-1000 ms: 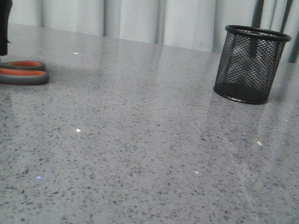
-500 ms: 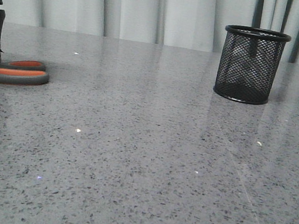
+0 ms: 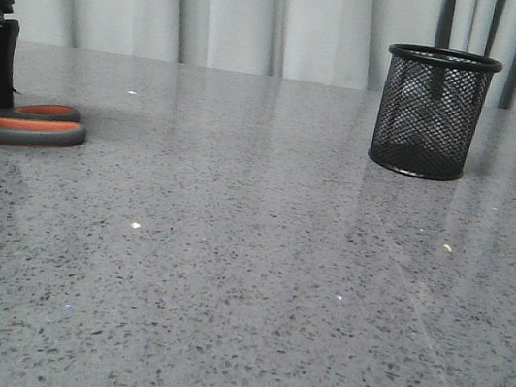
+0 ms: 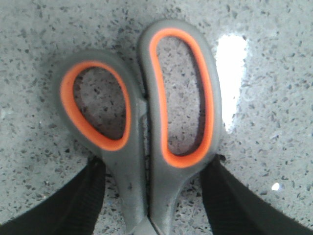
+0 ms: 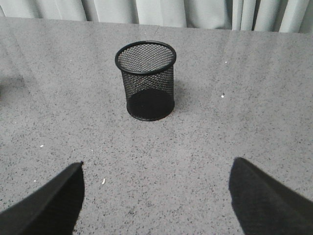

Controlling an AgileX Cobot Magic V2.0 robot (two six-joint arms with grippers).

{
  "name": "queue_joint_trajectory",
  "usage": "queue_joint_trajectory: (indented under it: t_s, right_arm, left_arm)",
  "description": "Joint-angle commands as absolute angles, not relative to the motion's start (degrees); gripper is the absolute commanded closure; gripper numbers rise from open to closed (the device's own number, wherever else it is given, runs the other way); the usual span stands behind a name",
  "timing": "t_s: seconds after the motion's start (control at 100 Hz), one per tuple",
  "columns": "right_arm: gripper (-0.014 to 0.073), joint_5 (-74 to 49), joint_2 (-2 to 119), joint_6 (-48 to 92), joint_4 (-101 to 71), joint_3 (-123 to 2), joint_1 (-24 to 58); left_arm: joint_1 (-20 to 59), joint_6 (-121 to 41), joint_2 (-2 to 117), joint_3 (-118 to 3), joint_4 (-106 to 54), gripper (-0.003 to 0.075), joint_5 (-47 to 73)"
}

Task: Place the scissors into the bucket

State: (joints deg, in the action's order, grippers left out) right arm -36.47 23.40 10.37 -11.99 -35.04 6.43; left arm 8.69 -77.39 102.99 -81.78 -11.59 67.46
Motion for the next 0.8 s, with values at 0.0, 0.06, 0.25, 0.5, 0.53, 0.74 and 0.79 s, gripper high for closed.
queue_joint_trajectory:
  t_s: [0.0,0.06,0.25,0.5,0.53,0.74,0.79]
  right_arm:
    - [0.0043,-33.4,24.3,10.9,-12.4,-37.2,6.4]
    - [0.0043,-33.4,24.3,10.9,-12.4,-37.2,6.4]
    - [0.0043,-33.0,24.3,10.9,-12.4,-37.2,6.4]
    - [0.0043,-33.0,24.3,10.9,-12.4,-37.2,6.4]
    - [0.0043,-33.0,24.3,10.9,-12.4,-37.2,6.4]
    - [0.0043,-32.9,24.3,10.9,-12.4,-37.2,6.4]
    - [0.0043,-32.9,24.3,10.9,-12.4,-37.2,6.4]
  left_arm:
    - [8.8,-77.6,102.2,-82.6,-13.2,0.0314,66.3]
    - [8.8,-77.6,102.3,-82.6,-13.2,0.0321,66.4]
    - [8.8,-77.6,102.3,-82.6,-13.4,0.0437,67.8]
    - [8.8,-77.5,99.8,-82.6,-14.6,0.0585,67.9]
    - [8.8,-77.5,99.4,-82.6,-14.9,0.0585,67.8]
    - [8.8,-77.5,95.1,-82.6,-16.4,0.0584,65.4]
    - [8.8,-77.5,94.0,-82.6,-16.9,0.0585,65.1]
